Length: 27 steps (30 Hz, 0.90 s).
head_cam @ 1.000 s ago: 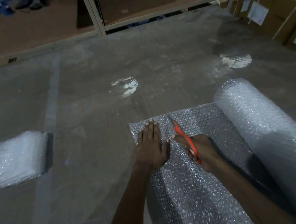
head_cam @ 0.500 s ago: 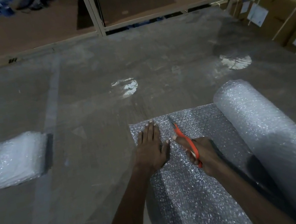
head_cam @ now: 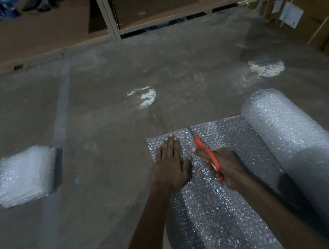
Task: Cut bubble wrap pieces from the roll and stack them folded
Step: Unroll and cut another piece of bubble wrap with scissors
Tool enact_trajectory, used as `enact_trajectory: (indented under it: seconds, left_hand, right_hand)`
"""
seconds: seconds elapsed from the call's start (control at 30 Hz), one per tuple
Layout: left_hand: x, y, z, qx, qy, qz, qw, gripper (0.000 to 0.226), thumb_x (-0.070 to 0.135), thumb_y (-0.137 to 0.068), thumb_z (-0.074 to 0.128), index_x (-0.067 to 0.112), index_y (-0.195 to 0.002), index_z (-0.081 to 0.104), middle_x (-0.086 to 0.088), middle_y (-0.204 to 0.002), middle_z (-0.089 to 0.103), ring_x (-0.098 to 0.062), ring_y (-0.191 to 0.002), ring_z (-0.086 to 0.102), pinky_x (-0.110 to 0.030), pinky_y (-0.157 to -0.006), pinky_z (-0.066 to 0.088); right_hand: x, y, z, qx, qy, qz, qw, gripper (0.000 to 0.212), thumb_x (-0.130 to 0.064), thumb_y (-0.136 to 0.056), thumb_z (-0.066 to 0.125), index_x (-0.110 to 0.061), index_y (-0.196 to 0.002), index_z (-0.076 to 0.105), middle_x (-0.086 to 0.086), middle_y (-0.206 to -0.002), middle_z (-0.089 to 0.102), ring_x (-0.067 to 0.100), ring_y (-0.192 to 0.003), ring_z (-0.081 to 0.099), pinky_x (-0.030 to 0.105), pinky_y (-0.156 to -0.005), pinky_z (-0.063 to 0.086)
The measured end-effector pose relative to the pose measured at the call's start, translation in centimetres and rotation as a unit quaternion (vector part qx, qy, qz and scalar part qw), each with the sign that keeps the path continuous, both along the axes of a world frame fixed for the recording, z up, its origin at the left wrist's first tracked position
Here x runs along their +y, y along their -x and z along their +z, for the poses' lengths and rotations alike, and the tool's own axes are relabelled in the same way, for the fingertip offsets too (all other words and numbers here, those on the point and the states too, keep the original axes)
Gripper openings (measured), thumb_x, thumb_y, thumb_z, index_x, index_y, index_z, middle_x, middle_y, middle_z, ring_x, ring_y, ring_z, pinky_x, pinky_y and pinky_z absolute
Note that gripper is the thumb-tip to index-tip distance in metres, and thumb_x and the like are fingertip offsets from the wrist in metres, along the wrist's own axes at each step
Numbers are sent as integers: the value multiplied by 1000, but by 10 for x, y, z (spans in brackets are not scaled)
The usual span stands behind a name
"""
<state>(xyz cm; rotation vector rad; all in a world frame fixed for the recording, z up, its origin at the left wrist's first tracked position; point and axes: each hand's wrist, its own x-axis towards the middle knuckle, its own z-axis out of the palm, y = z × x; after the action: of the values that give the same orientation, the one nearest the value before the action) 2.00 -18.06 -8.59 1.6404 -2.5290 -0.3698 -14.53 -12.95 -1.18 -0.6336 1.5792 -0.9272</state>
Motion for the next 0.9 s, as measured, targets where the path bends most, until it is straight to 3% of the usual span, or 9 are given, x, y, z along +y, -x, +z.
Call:
enact_trajectory:
  seconds: [0.17, 0.33, 0.5, 0.7, 0.9]
  left_hand:
    - [0, 1, -3, 5, 5, 5, 1000, 72, 54, -105, 18, 10, -160, 1, -8, -167, -8, -20, -153, -13, -38, -123, -10]
    - [1, 0, 1, 5, -3, 2, 1000, 72, 52, -105, 19, 9, -159, -1, -10, -167, -9, -21, -153, -14, -40, -124, -8]
    - [0, -1, 0, 10, -10, -1, 1000, 76, 55, -102, 15, 9, -159, 0, -10, -167, -8, -22, -153, -13, -41, -124, -7]
    - [-2, -2, 0, 10, -5, -1, 1000, 77, 59, -101, 11, 10, -160, 2, -8, -167, -8, -20, -154, -12, -37, -123, -11]
    - [-2, -5, 4, 47, 11, 15, 999, 72, 52, -100, 10, 11, -160, 12, -9, -168, 6, -21, -154, 0, -37, -124, -5]
  right_hand:
    - [-4, 0, 1, -15, 10, -1, 1000, 40, -35, -83, 83, -1, -68, 66, 4, -49, 53, 11, -34, 40, 17, -36, 30]
    - [-6, 0, 0, -21, 14, 8, 1000, 36, -31, -84, 82, 2, -81, 67, 5, -53, 52, 9, -35, 38, 17, -36, 29]
    - [-7, 0, -3, -17, 12, 5, 1000, 36, -30, -83, 83, 1, -74, 65, 6, -52, 51, 10, -34, 37, 17, -35, 29]
    - [10, -1, 0, 12, 15, 5, 1000, 42, -31, -82, 85, 8, -90, 70, 7, -58, 60, 12, -41, 47, 21, -40, 36]
    - [49, -4, 14, 45, 76, 42, 995, 5, -15, -91, 75, -17, -96, 76, 11, -82, 78, 17, -65, 67, 26, -59, 59]
